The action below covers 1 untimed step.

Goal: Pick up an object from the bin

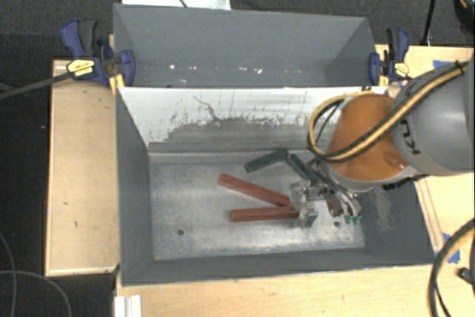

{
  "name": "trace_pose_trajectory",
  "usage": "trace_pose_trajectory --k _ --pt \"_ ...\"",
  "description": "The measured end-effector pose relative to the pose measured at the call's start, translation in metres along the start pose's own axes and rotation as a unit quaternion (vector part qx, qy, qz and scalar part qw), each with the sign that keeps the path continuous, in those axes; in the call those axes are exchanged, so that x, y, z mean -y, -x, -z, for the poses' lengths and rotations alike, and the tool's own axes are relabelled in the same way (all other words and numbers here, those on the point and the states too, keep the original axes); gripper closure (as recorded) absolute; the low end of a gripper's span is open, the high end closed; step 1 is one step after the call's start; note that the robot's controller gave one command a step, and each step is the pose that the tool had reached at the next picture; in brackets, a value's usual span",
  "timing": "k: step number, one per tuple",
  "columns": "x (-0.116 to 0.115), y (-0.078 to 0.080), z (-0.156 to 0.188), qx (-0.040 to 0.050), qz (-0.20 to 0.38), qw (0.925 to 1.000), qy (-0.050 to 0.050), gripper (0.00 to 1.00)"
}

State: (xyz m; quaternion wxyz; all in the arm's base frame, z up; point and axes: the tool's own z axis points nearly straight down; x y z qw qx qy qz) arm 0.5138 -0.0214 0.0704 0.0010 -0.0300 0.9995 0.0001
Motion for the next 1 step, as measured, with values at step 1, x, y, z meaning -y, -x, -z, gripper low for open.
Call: trace_pose_trajectory --k 1 --pt "-0.0046 0.0003 0.1511 0.0042 0.01 0.9999 -0.001 1.0"
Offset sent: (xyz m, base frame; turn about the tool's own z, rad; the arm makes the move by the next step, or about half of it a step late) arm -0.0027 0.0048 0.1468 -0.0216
